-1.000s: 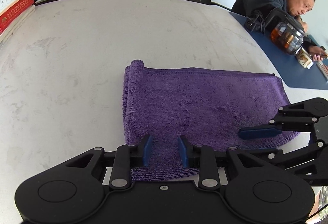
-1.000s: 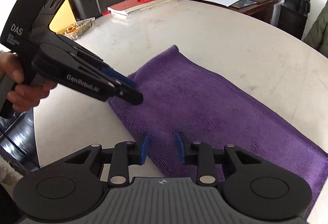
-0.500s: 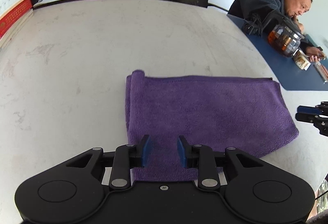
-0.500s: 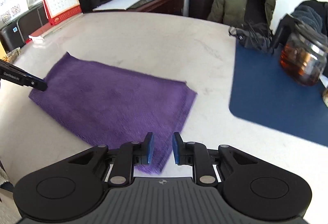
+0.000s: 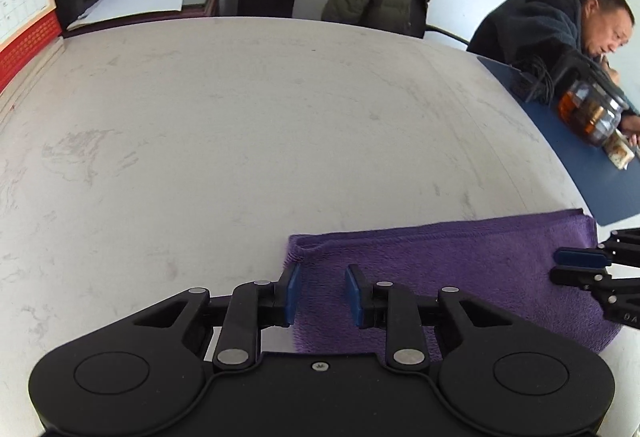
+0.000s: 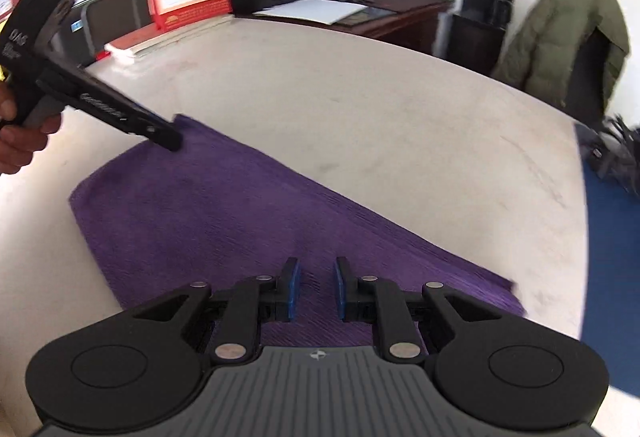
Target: Fold towel
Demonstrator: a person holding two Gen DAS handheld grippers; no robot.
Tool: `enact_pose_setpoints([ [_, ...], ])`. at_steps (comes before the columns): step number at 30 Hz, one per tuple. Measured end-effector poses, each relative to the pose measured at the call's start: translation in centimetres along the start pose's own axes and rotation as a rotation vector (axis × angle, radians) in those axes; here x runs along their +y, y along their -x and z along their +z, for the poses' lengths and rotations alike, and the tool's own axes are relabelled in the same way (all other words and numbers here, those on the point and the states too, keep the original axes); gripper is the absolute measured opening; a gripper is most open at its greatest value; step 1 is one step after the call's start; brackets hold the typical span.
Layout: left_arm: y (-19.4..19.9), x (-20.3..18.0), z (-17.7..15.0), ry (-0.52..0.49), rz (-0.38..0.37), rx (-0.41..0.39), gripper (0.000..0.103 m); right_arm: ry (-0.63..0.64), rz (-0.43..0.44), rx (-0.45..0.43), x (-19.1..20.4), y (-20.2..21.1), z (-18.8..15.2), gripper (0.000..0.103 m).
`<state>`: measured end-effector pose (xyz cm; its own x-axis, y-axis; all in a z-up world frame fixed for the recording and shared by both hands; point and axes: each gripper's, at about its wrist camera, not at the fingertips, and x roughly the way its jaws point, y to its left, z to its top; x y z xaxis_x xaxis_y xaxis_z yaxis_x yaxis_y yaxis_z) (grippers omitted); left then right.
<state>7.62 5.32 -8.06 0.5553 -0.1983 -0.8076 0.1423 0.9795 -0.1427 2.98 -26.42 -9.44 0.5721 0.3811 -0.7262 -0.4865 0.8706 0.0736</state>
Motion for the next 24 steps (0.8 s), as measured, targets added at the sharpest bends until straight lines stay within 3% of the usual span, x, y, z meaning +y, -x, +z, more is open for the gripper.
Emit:
enact_pose_setpoints([
  [3,0.0,1.2,0.3,0.027,0.014,-0.007,0.031,-0.087,-0.047,0.015,-2.4,0.9,-0.6,0.018],
  [7,2.0,1.3,0.6,0.044,0.035,-0.031,0.025,-0.081,-0.067,0.007,-2.0,1.3,-0.4,0.020],
  [11,4.1,-0.9,0.0,0.009,-0.064,-0.023,0.027,-0.047,-0.023,-0.026,-0.7,1.8,0.4,0.020],
  [14,3.5,-3.6,-1.9,-0.083,-0.115,0.047,0.029,0.000,0.040,-0.009,1.1,1.0,0.6,0.019],
  [16,2.7,-4.1,-3.2,-0.102,-0.095,0.086,0.028,0.032,0.062,0.009,2.0,0.5,0.5,0.019],
  [19,3.0,-3.5,-4.3,-0.087,-0.067,0.068,0.028,0.015,0.053,0.028,1.4,0.7,0.0,0.018],
  [24,3.6,-1.4,-4.4,-0.036,0.025,0.076,0.028,-0.045,-0.034,0.041,-1.2,1.8,-0.8,0.018],
])
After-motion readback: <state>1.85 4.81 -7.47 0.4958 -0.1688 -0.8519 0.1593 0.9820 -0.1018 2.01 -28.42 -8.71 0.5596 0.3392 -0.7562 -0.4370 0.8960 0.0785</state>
